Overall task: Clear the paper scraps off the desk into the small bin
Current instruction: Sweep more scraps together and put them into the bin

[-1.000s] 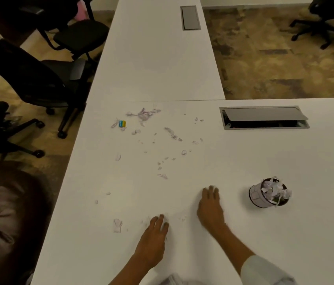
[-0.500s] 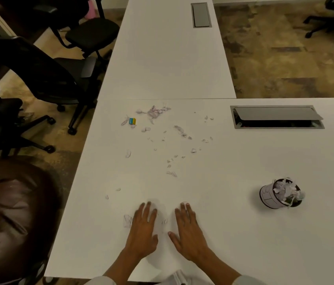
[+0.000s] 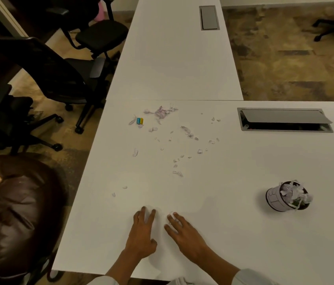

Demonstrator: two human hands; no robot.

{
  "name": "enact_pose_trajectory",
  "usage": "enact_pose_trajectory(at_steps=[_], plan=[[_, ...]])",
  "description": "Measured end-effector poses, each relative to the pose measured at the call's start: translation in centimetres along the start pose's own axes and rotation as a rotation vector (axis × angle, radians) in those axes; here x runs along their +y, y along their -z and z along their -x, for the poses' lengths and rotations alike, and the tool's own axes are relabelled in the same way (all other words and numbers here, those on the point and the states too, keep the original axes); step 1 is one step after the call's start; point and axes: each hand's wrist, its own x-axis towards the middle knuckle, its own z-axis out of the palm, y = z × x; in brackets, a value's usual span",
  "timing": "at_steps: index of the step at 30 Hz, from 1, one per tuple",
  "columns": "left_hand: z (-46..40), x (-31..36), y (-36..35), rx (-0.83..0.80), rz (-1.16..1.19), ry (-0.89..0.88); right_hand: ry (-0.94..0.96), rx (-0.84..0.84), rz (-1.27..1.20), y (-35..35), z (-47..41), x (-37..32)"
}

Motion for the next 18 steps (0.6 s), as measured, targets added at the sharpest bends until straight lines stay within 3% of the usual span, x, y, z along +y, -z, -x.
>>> enact_pose_trajectory(at_steps=[5,10,15,18], plan=[[0.0,3.3,-1.2,-0.021,-0.020,-0.129,0.032,0.076,0.016,0.4,3.1,1.6],[-0.6,4.7,-1.7,-0.077,-0.227,-0.157,-0.011,0.091,0.033,1.1,4.2,2.6],[-0.8,3.5,-2.1,-0.007,-0.367,-0.237,-0.089,0.071,0.036,1.5,3.4,2.1],[-0.7,3.1,-1.4,0.042,-0.337,-0.262,-0.197,0.129,-0.070,1.4,3.0,2.3]])
